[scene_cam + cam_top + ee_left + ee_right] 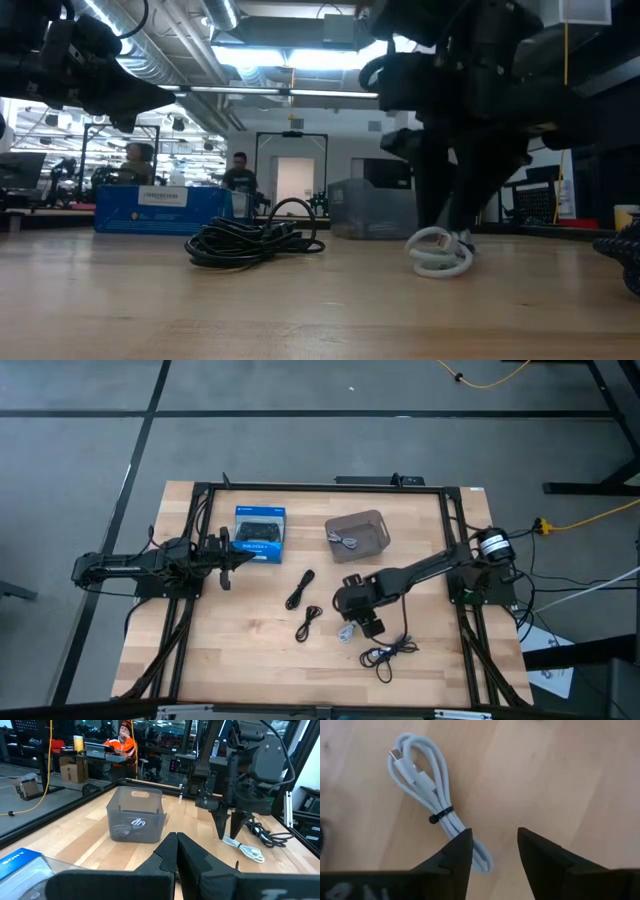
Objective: Pick and place USB-C Cables
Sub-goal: Put the white charger cable into the black bin
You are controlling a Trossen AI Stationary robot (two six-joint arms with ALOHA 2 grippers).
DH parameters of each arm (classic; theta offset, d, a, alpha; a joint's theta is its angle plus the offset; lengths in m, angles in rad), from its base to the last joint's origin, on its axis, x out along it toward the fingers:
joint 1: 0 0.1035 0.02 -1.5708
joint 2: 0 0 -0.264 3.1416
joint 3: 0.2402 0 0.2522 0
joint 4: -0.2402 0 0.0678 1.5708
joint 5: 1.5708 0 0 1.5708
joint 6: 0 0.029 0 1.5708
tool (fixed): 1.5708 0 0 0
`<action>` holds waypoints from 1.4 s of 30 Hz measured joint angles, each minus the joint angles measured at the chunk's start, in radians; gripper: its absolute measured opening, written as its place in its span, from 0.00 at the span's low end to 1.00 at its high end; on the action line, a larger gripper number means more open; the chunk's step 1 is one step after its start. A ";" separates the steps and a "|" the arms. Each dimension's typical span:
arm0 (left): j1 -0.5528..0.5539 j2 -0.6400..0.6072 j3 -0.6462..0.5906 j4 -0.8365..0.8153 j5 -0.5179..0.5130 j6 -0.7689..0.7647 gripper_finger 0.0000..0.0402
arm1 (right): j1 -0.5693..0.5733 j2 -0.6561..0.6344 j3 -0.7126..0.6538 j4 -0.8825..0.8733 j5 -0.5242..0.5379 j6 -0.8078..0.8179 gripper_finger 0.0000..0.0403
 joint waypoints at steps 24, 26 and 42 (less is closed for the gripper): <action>0.000 0.000 0.000 0.000 0.000 0.000 0.00 | 0.065 0.025 0.086 -0.014 -0.103 0.187 0.40; 0.000 0.000 0.000 0.000 0.000 0.000 0.00 | 0.079 0.042 0.086 -0.014 -0.099 0.213 0.40; 0.000 0.000 0.000 0.000 0.000 0.000 0.00 | 0.111 0.130 0.088 -0.041 0.207 0.473 0.20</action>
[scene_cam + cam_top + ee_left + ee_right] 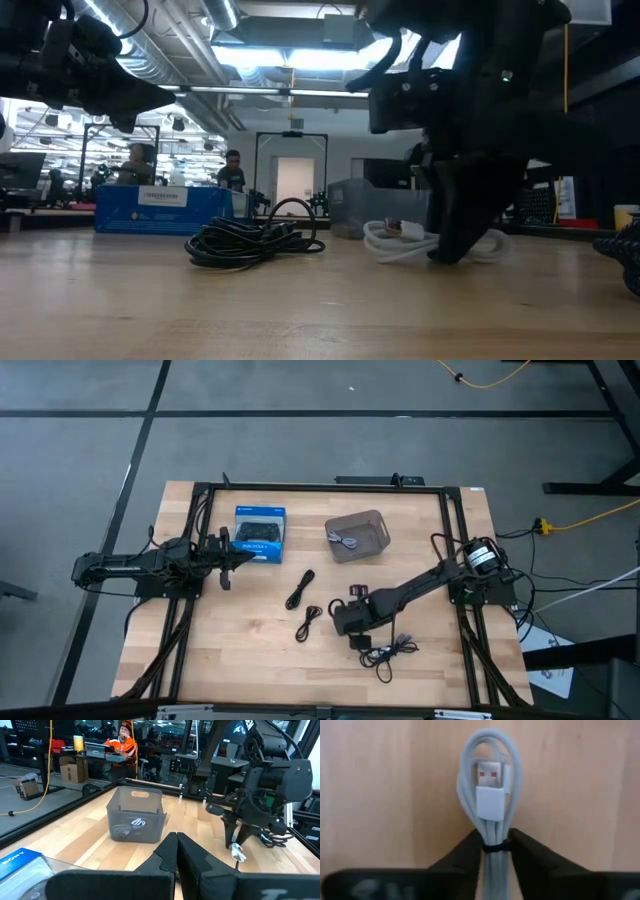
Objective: Pick and place USB-C Cables
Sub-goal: Put the white charger cable into the black bin
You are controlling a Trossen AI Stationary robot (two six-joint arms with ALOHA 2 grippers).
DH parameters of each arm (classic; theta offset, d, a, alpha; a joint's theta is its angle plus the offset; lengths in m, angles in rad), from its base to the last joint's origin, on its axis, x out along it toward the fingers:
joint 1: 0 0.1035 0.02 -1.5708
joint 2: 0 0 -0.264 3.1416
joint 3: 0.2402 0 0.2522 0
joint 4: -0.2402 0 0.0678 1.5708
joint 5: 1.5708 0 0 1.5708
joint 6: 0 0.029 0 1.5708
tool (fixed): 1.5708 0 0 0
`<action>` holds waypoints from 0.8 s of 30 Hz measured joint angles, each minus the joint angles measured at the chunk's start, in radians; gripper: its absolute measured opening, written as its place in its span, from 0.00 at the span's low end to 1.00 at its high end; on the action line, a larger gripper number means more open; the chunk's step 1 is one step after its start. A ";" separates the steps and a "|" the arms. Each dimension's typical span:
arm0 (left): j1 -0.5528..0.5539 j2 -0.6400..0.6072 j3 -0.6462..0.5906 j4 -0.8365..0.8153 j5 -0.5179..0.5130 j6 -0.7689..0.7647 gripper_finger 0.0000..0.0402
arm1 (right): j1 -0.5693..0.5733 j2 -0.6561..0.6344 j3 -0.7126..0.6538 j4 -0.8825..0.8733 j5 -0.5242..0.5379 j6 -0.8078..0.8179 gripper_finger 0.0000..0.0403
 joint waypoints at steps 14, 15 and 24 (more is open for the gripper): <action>0.000 0.000 0.000 0.000 0.000 0.000 0.00 | -0.065 0.000 0.324 -0.486 0.629 -0.052 0.13; 0.000 0.000 0.000 0.000 0.000 0.000 0.00 | -0.082 0.000 0.354 -0.571 0.679 -0.029 0.13; 0.000 0.000 0.000 0.000 0.000 0.001 0.00 | -0.326 -0.098 0.315 -0.872 0.656 0.155 0.13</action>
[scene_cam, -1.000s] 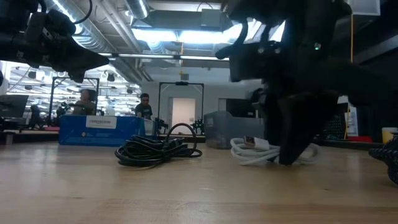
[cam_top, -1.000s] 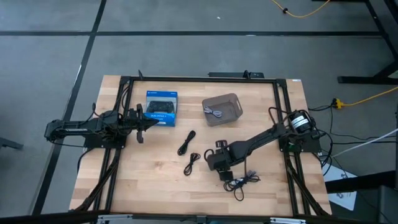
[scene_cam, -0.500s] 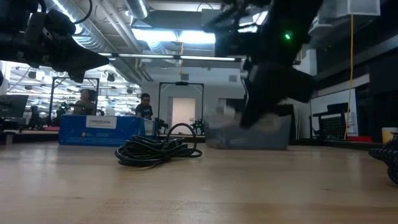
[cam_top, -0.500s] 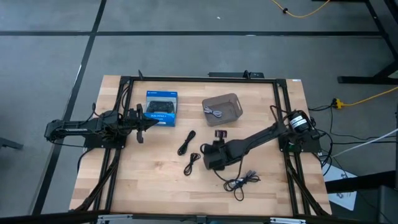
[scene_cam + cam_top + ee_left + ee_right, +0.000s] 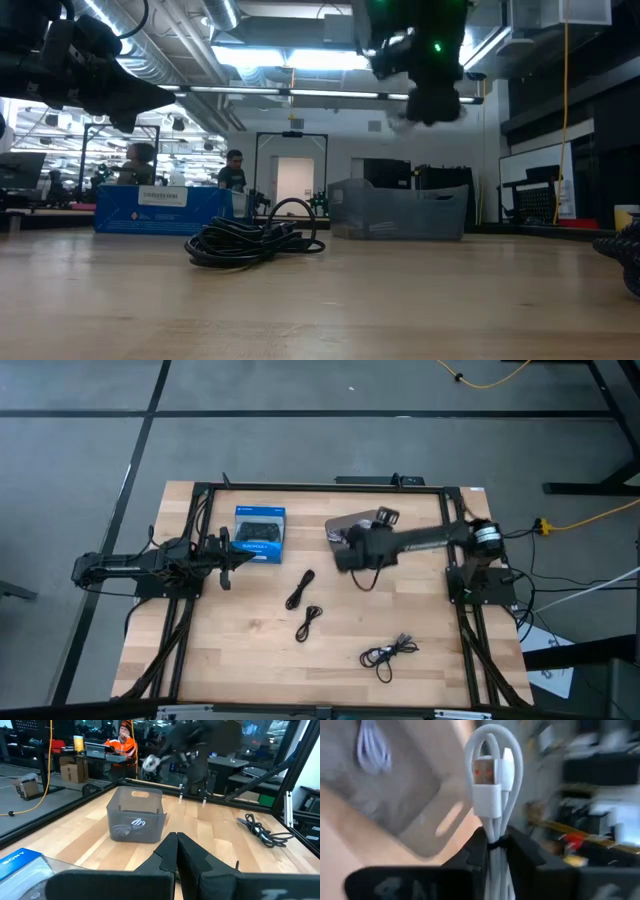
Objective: Pick and place USB-C Cables
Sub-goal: Put the white charger cable into the black bin
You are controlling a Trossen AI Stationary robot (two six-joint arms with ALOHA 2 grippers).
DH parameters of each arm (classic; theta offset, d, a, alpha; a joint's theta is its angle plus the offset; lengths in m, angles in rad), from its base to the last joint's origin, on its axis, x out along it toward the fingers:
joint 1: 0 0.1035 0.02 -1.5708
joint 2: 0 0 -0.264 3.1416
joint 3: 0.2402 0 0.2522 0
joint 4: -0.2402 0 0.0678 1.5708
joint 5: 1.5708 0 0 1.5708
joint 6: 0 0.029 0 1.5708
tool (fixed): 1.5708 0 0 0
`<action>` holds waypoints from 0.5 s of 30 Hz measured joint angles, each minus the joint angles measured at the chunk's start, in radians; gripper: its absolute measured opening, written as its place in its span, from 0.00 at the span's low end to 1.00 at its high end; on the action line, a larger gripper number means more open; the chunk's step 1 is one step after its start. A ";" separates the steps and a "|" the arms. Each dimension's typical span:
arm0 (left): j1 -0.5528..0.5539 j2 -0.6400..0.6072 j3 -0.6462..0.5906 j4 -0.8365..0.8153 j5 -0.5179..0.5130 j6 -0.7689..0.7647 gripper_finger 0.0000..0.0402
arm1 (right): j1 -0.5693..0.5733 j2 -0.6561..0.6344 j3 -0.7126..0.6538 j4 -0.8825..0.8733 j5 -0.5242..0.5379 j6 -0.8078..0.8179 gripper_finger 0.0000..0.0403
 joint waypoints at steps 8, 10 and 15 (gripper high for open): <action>0.000 0.000 0.000 -0.001 0.000 0.000 0.00 | -0.188 -0.169 -0.289 0.653 -0.320 -0.463 0.13; 0.000 0.000 0.000 -0.001 0.000 0.000 0.00 | -0.210 -0.184 -0.318 0.758 -0.325 -0.508 0.18; 0.000 0.000 0.000 -0.001 0.000 0.000 0.00 | -0.253 -0.187 -0.324 0.780 -0.330 -0.522 0.35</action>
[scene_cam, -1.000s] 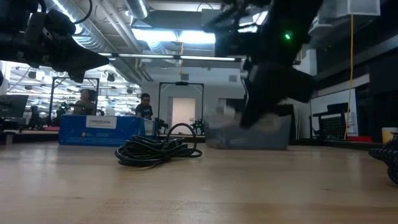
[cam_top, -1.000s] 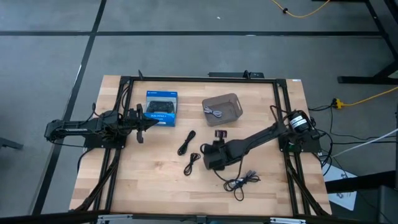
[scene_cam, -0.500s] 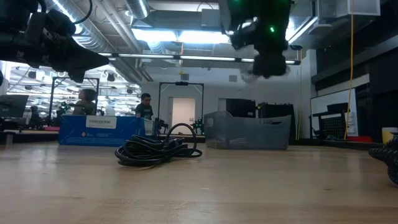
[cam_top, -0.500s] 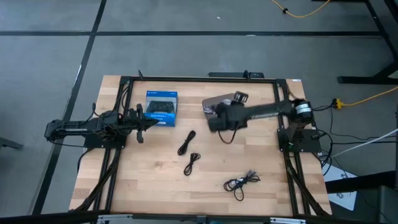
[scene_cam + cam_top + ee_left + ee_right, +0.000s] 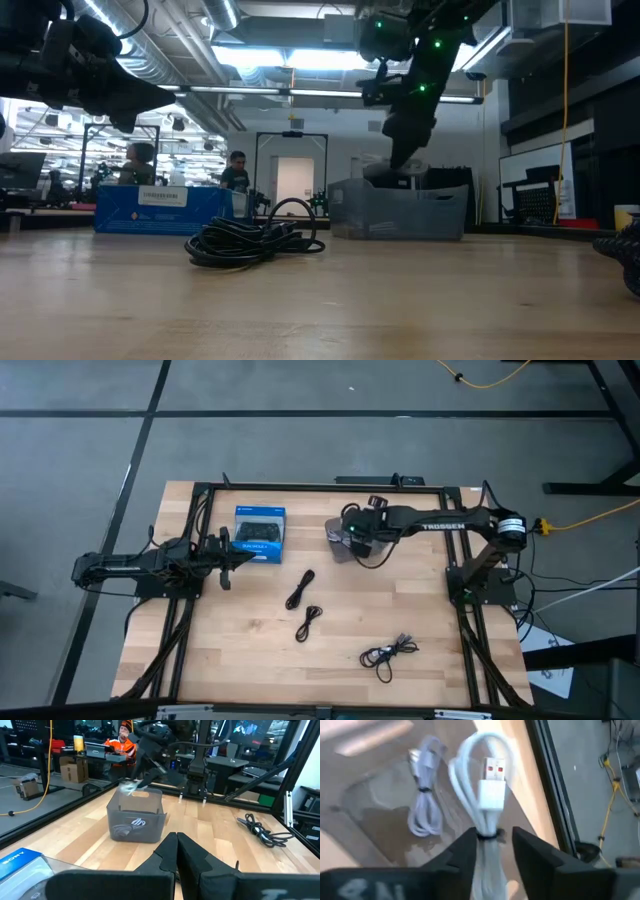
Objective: Pick and place USB-C Cables
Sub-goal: Put the white charger cable into the black bin, then put the bottom black charger cable into the black bin
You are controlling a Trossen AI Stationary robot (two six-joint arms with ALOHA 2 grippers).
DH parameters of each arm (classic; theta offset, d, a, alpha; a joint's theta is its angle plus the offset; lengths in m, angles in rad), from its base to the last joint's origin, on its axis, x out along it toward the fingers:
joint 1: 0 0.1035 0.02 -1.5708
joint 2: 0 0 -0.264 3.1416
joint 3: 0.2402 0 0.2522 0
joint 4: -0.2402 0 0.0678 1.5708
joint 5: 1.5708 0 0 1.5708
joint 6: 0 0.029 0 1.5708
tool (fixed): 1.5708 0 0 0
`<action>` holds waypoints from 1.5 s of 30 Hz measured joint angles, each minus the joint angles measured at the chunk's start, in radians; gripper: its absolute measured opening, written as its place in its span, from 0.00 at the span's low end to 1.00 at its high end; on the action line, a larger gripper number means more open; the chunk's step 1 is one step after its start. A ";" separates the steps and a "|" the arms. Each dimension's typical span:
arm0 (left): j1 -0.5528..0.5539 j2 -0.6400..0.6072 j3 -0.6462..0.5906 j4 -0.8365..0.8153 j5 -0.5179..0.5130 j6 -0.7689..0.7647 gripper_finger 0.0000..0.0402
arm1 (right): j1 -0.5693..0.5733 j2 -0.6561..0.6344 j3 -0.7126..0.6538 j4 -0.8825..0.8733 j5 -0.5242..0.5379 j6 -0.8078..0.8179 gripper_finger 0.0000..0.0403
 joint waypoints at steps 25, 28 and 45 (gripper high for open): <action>0.000 0.000 0.000 0.000 0.000 0.000 0.00 | 0.389 0.000 0.130 -0.458 -0.582 0.502 0.44; 0.000 0.000 0.000 0.000 0.000 0.000 0.00 | 0.493 0.000 0.096 -0.449 -0.590 0.631 0.44; 0.000 0.000 0.000 0.000 0.000 0.000 0.00 | 0.830 0.000 -0.135 -0.045 -0.555 0.727 0.44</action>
